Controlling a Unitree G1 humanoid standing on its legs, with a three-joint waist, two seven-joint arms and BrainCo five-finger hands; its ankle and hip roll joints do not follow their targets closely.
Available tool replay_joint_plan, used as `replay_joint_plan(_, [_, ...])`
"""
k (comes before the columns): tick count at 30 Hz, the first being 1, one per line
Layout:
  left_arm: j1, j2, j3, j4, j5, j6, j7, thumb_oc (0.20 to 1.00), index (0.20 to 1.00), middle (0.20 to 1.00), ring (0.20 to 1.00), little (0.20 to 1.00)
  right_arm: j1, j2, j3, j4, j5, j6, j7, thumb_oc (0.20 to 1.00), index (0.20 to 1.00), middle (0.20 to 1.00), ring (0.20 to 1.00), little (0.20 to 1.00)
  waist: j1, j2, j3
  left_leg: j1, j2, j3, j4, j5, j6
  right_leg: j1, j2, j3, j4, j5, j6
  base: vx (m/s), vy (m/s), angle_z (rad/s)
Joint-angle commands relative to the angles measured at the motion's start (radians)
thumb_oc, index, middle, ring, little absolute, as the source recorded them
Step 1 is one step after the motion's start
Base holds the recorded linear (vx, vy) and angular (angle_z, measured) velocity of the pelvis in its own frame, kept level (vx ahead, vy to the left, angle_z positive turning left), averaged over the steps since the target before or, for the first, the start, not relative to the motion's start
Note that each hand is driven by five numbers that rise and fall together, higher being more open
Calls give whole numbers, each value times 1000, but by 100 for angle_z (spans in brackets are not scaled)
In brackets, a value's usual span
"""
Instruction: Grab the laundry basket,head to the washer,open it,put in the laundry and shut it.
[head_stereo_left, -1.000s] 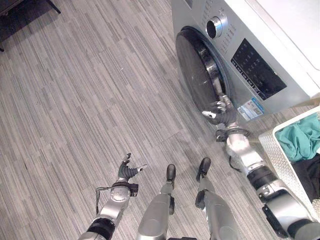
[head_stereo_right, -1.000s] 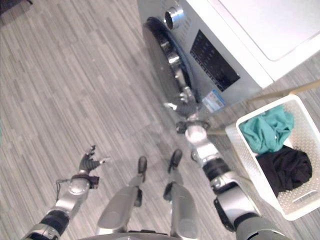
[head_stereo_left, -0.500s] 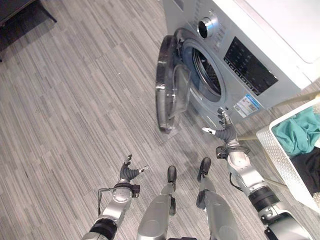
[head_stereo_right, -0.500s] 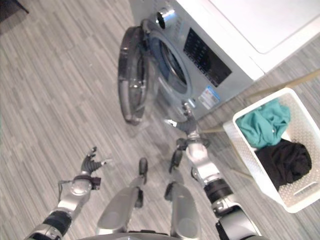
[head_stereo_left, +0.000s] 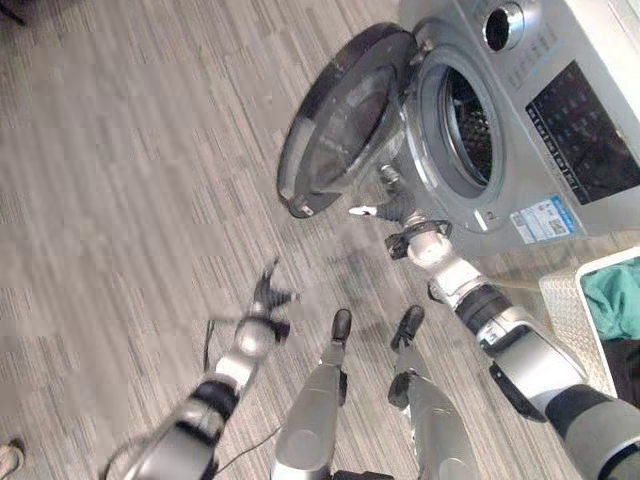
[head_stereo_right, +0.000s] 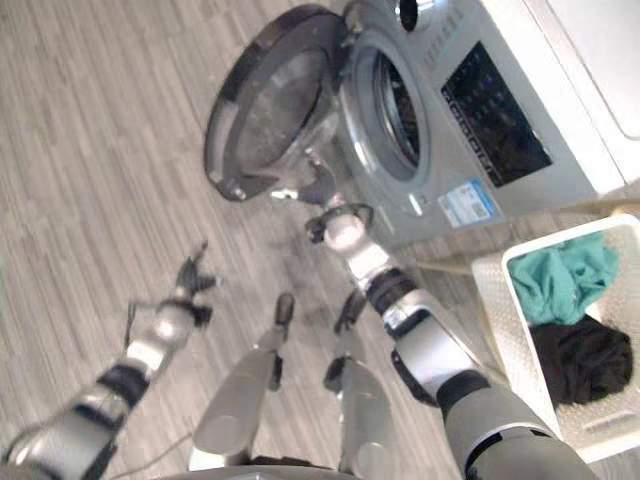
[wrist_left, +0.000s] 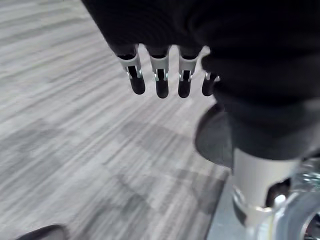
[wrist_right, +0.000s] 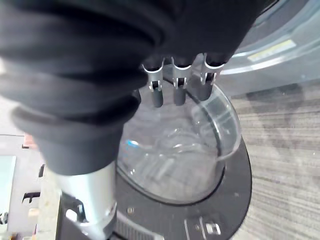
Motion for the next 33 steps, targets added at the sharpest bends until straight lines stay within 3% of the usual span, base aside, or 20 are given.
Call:
replay_joint_plan(1, [-97, 80, 35, 94, 23, 4, 66, 1000, 1000, 1000, 1000, 1000, 31, -21, 0, -60, -15, -38, 17, 1000, 1000, 1000, 1000, 1000, -26, -24, -10, 13, 12, 72, 38, -100, 0, 41, -68, 50, 112, -139, 129, 0, 15, -28])
replay_joint_plan(4, [-213, 145, 41, 232, 45, 35, 77, 1000, 1000, 1000, 1000, 1000, 80, -54, 20, -123, -17, -44, 44, 1000, 1000, 1000, 1000, 1000, -62, -52, -9, 13, 23, 89, 38, -104, 2, 34, -58, 66, 111, -128, 135, 9, 37, -37])
replay_joint_plan(6, [-329, 251, 31, 343, 102, 66, 62, 1000, 1000, 1000, 1000, 1000, 171, -129, 14, -233, -6, -71, 81, 1000, 1000, 1000, 1000, 1000, -103, -70, -5, 11, 30, 100, 35, -105, 3, 23, -52, 74, 112, -121, 141, 10, 51, -44])
replay_joint_plan(7, [-331, 250, 30, 345, 101, 65, 62, 1000, 1000, 1000, 1000, 1000, 172, -130, 13, -235, -6, -70, 81, 1000, 1000, 1000, 1000, 1000, -102, -70, -5, 10, 30, 100, 35, -105, 3, 23, -52, 74, 113, -121, 141, 12, 65, -41])
replay_joint_plan(9, [-383, 349, 51, 373, 130, 76, 57, 1000, 1000, 1000, 1000, 1000, 288, -214, -34, -333, 12, -100, 115, 1000, 1000, 1000, 1000, 1000, -132, -83, -1, 4, 37, 112, 39, -107, 5, 14, -48, 78, 107, -108, 150, 1, 52, -21])
replay_joint_plan(10, [-383, 348, 51, 374, 130, 75, 57, 1000, 1000, 1000, 1000, 1000, 290, -215, -35, -336, 12, -99, 115, 1000, 1000, 1000, 1000, 1000, -131, -83, -1, 3, 37, 112, 40, -108, 5, 14, -47, 78, 107, -108, 150, 25, 24, -23])
replay_joint_plan(12, [-360, 462, 119, 356, 169, 84, 103, 1000, 1000, 1000, 1000, 1000, 417, -277, -97, -409, -1, -126, 146, 1000, 1000, 1000, 1000, 1000, -143, -86, -5, 10, 43, 121, 39, -117, 6, 15, -44, 83, 94, -95, 158, 56, 22, -30])
replay_joint_plan(16, [-237, 541, 219, 262, 203, 81, 153, 1000, 1000, 1000, 1000, 1000, 496, -283, -147, -437, -5, -144, 156, 1000, 1000, 1000, 1000, 1000, -129, -70, -7, 16, 38, 126, 53, -133, 8, 21, -48, 88, 90, -100, 154, 23, 18, -9])
replay_joint_plan(18, [-196, 548, 252, 241, 200, 76, 157, 1000, 1000, 1000, 1000, 1000, 506, -279, -148, -434, -10, -150, 157, 1000, 1000, 1000, 1000, 1000, -128, -64, -10, 18, 37, 127, 58, -137, 8, 23, -48, 88, 91, -103, 152, -31, 8, -2])
replay_joint_plan(19, [-149, 559, 283, 198, 195, 62, 158, 1000, 1000, 1000, 1000, 1000, 514, -277, -157, -434, -15, -148, 160, 1000, 1000, 1000, 1000, 1000, -126, -65, -7, 6, 27, 138, 65, -113, 14, 19, -61, 79, 87, -87, 140, 0, 0, 0])
replay_joint_plan(20, [-145, 559, 286, 196, 195, 63, 158, 1000, 1000, 1000, 1000, 1000, 514, -277, -155, -433, -15, -148, 160, 1000, 1000, 1000, 1000, 1000, -124, -57, -14, 18, 33, 126, 62, -139, 8, 29, -52, 86, 87, -105, 149, 6, 3, 3])
replay_joint_plan(22, [-96, 544, 309, 128, 170, 40, 143, 1000, 1000, 1000, 1000, 1000, 518, -275, -162, -432, -33, -146, 160, 1000, 1000, 1000, 1000, 1000, -121, -48, -19, 20, 30, 122, 61, -139, 7, 35, -55, 83, 85, -107, 146, 46, 4, 8])
replay_joint_plan(28, [-47, 409, 289, -6, 134, 2, 107, 1000, 1000, 1000, 1000, 1000, 507, -255, -201, -427, -98, -135, 125, 1000, 1000, 1000, 1000, 1000, -123, -36, -19, 26, 22, 110, 44, -131, 6, 41, -61, 79, 88, -114, 141, -35, -1, 10])
replay_joint_plan(29, [-51, 390, 282, -12, 138, 3, 106, 1000, 1000, 1000, 1000, 1000, 504, -253, -208, -429, -104, -134, 117, 1000, 1000, 1000, 1000, 1000, -127, -44, -11, 15, 14, 121, 45, -104, 12, 30, -72, 74, 89, -95, 132, -32, -3, 11])
replay_joint_plan(30, [-51, 390, 281, -11, 137, 3, 106, 1000, 1000, 1000, 1000, 1000, 504, -253, -207, -428, -104, -134, 117, 1000, 1000, 1000, 1000, 1000, -124, -38, -17, 27, 21, 111, 42, -129, 6, 40, -63, 82, 89, -113, 141, -27, -10, 9])
replay_joint_plan(32, [-57, 368, 272, -13, 146, 9, 107, 1000, 1000, 1000, 1000, 1000, 499, -251, -217, -437, -113, -135, 109, 1000, 1000, 1000, 1000, 1000, -127, -42, -11, 29, 20, 117, 45, -131, 7, 38, -61, 86, 93, -113, 141, -33, -15, 4])
replay_joint_plan(33, [-56, 357, 269, -23, 148, 11, 107, 1000, 1000, 1000, 1000, 1000, 498, -251, -223, -441, -118, -134, 105, 1000, 1000, 1000, 1000, 1000, -133, -50, -2, 18, 15, 129, 50, -106, 13, 27, -71, 83, 93, -92, 132, -141, -20, -6])
